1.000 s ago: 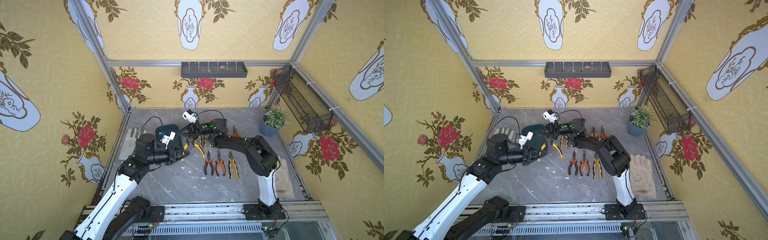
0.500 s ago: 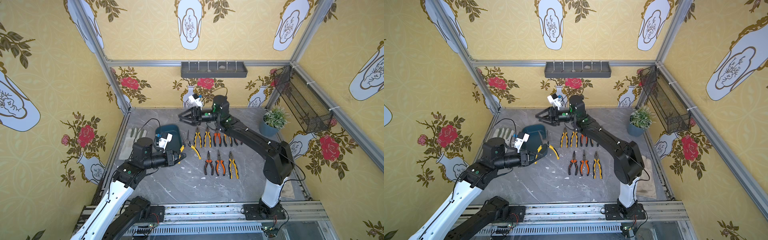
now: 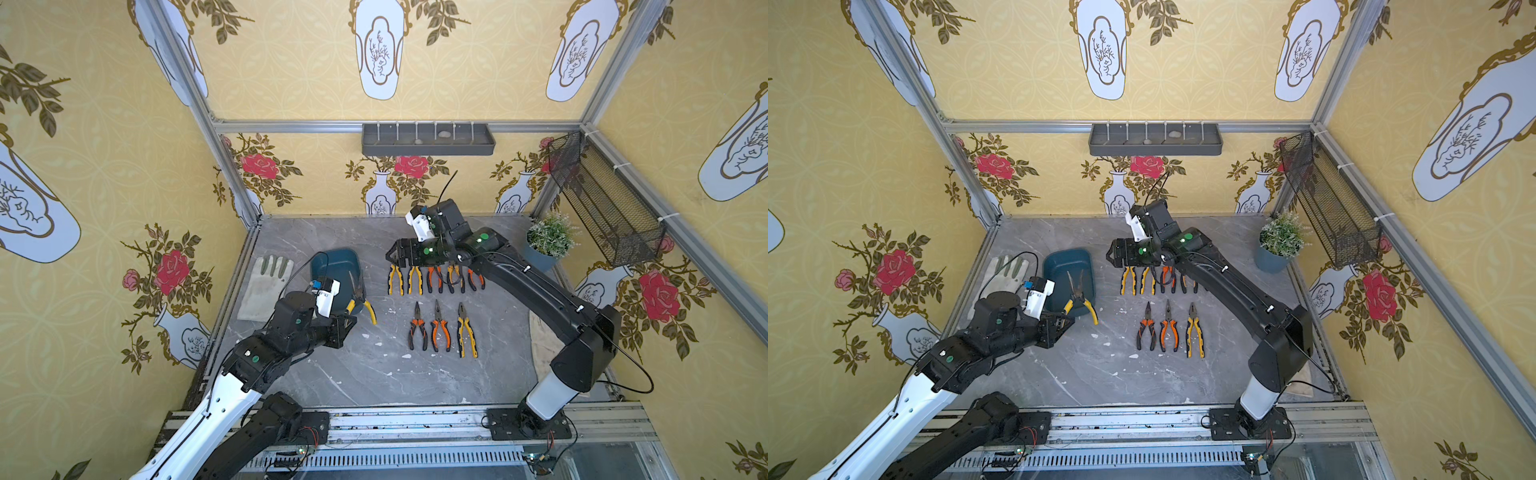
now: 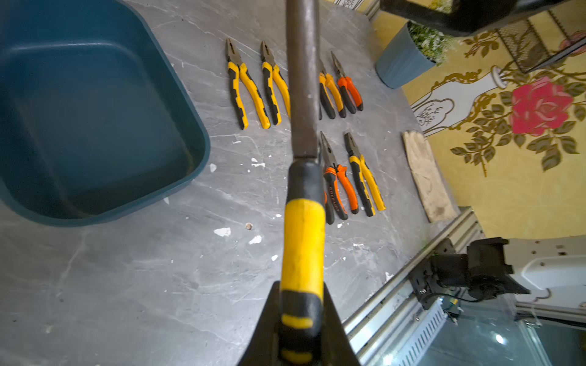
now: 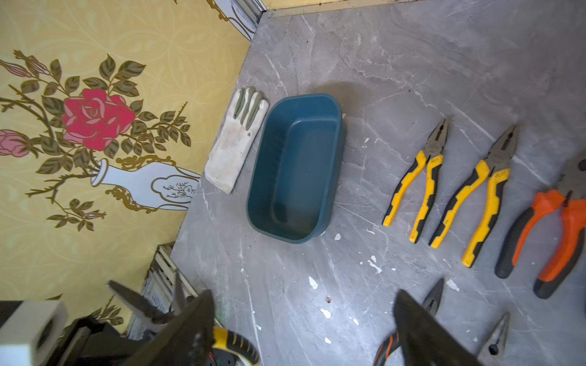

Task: Take the pliers out of the storage box
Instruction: Place the pliers at the center of the board.

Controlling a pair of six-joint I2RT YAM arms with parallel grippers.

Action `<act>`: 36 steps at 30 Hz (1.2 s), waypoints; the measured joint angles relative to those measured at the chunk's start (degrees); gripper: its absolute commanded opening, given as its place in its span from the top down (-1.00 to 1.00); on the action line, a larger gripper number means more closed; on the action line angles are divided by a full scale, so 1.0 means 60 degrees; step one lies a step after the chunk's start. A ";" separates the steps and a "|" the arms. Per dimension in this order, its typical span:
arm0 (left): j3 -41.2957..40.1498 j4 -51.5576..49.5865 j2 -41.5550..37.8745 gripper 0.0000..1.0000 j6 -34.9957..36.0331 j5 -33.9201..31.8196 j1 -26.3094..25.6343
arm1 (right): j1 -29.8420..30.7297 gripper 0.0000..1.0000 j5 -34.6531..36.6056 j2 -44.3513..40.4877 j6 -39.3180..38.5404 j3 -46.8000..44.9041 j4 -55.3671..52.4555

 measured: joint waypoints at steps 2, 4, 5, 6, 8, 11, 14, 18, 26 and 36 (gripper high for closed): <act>0.0033 -0.0015 0.0244 1.00 0.0073 -0.0397 -0.0146 | 0.0459 -0.55 0.0004 0.0033 0.0044 0.0040 -0.0018; 0.0066 -0.0084 0.0273 1.00 0.0109 -0.0561 -0.0204 | 0.0922 -0.57 0.0000 0.0153 0.0047 0.0182 -0.0007; 0.0098 -0.0069 0.0284 1.00 0.0138 -0.0616 -0.0240 | 0.1147 -0.57 -0.0022 0.0240 0.0058 0.0237 0.0033; 0.0124 -0.0058 0.0295 1.00 0.0142 -0.0678 -0.0244 | 0.1271 -0.59 -0.0120 0.0302 0.0087 0.0240 0.0066; 0.0149 -0.0055 0.0328 1.00 0.0149 -0.0812 -0.0244 | 0.1406 -0.61 -0.0171 0.0430 0.0277 0.0149 0.0120; 0.0149 -0.0055 0.0357 1.00 0.0146 -0.0878 -0.0244 | 0.1453 -0.62 -0.0197 0.0681 0.0404 0.0069 0.0339; 0.0149 -0.0044 0.0375 1.00 0.0142 -0.0874 -0.0244 | 0.1483 -0.61 -0.0382 0.0907 0.0565 0.0036 0.0616; 0.0149 -0.0047 0.0393 1.00 0.0127 -0.0878 -0.0244 | 0.1657 -0.61 -0.0678 0.1020 0.0685 0.0036 0.1024; 0.0149 -0.0029 0.0382 1.00 0.0117 -0.0827 -0.0244 | 0.1821 -0.35 -0.0965 0.1330 0.0801 0.0102 0.1574; 0.0149 -0.0095 0.0328 1.00 -0.0055 -0.0940 -0.0237 | 0.1832 0.91 -0.1173 0.1676 0.1574 0.0521 0.2215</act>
